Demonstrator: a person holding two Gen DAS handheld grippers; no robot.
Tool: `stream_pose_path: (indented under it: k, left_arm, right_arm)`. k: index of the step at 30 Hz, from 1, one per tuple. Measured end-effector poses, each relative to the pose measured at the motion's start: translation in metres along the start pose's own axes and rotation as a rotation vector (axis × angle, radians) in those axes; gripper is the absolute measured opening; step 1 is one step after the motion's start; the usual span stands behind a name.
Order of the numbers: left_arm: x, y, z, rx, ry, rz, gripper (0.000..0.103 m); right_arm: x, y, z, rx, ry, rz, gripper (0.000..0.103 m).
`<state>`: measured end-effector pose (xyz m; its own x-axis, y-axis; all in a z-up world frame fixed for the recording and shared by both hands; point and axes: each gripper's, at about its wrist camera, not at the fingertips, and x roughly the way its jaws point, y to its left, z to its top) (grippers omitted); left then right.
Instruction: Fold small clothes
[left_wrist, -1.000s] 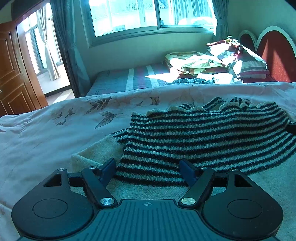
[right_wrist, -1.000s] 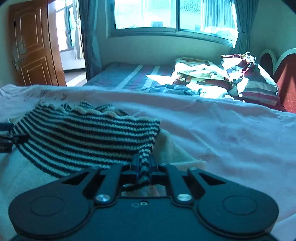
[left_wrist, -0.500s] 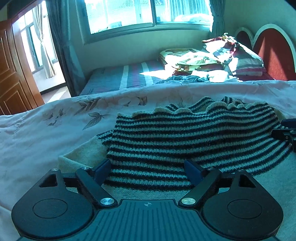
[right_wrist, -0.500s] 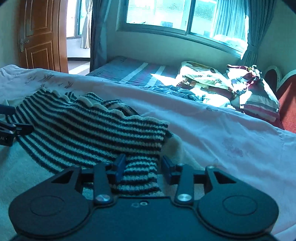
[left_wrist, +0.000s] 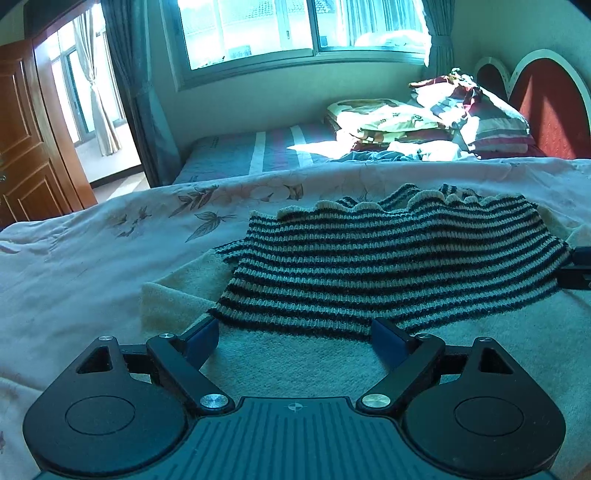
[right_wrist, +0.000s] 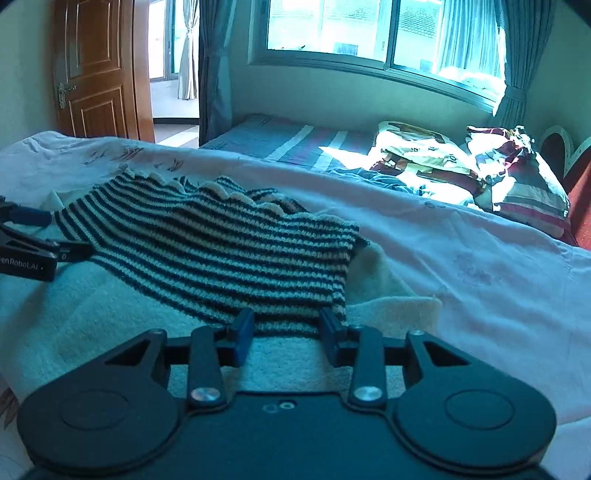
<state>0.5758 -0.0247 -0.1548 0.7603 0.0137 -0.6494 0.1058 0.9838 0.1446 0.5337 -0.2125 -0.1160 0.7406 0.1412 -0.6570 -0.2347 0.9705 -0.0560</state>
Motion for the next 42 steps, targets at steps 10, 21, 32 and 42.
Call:
stream_pose_path:
  k: [10,21,32,42]
  left_arm:
    - [-0.046,0.006,-0.039,-0.119,-0.019,-0.051,0.089]
    - [-0.064,0.014,-0.070,-0.118,-0.012,-0.018,0.089]
    - [-0.070,0.031,-0.071,-0.155,0.019,-0.028,0.090]
    - [-0.099,0.045,-0.085,-0.179,0.025,-0.030,0.090]
  right_arm:
    - [-0.044,0.019,-0.028,-0.016,-0.044,0.064,0.037]
    - [-0.053,0.046,-0.047,-0.029,-0.023,0.042,0.038]
    - [-0.068,0.020,-0.043,0.104,-0.006,-0.026,0.038]
    - [-0.109,0.025,-0.045,0.174,-0.038,-0.017,0.037]
